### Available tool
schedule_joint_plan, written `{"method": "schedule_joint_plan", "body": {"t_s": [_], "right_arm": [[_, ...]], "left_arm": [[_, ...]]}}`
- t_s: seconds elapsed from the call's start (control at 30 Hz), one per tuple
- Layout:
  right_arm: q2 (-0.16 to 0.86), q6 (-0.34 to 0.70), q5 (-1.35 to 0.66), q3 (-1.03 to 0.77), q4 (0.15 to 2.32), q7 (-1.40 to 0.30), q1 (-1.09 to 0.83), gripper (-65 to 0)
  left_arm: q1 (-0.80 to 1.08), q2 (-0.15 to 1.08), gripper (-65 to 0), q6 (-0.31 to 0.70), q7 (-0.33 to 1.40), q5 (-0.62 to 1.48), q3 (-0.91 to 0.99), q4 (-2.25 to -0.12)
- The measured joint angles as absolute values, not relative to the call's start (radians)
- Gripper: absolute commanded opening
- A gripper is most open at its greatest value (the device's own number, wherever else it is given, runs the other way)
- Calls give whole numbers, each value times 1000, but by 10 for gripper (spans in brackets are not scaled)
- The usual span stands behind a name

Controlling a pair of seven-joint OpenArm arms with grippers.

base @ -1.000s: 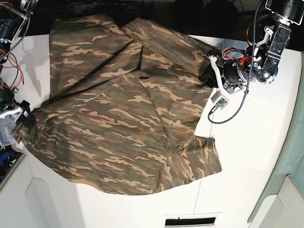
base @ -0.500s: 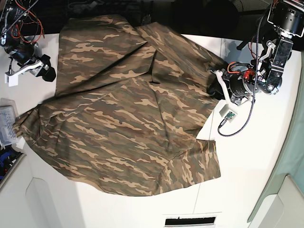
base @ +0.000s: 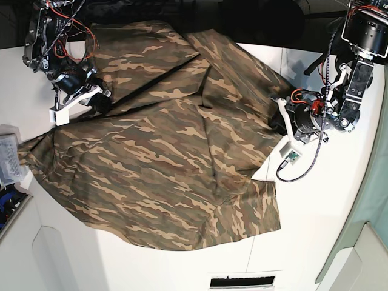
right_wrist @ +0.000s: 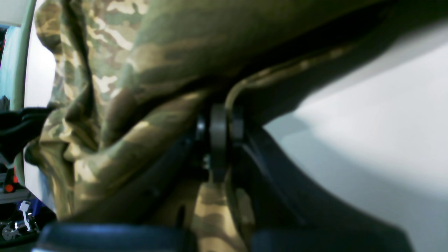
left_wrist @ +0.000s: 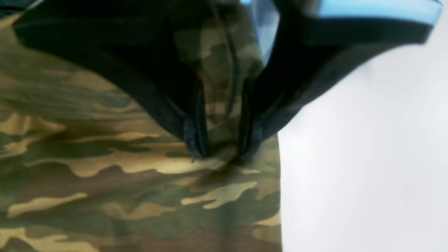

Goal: Layout the t-shirt on the table in an organized manner, then fold the t-shirt properly
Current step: 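Grasp the shirt edge with the left gripper and smooth it flat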

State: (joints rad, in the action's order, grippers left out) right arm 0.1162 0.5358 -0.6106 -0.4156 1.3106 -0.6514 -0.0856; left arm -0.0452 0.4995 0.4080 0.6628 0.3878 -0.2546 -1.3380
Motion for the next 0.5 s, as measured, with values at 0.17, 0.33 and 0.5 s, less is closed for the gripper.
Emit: {"method": "schedule_joint_plan", "body": {"t_s": [0.17,0.33,0.5], "right_arm": [[120,548,-611,-521,1395,-751,-91,-650],[127,556,-661,-609,1479,-782,-124,-650],[138,557,-683,-627,1501,-785,-200,-571]], "left_arm": [[-84,505,-450,410,656,399,-254,-1269],[-86,524,-450,411,656,408,-254,-1271],[-83,537,-450,426,714,424,-255,-1328]]}}
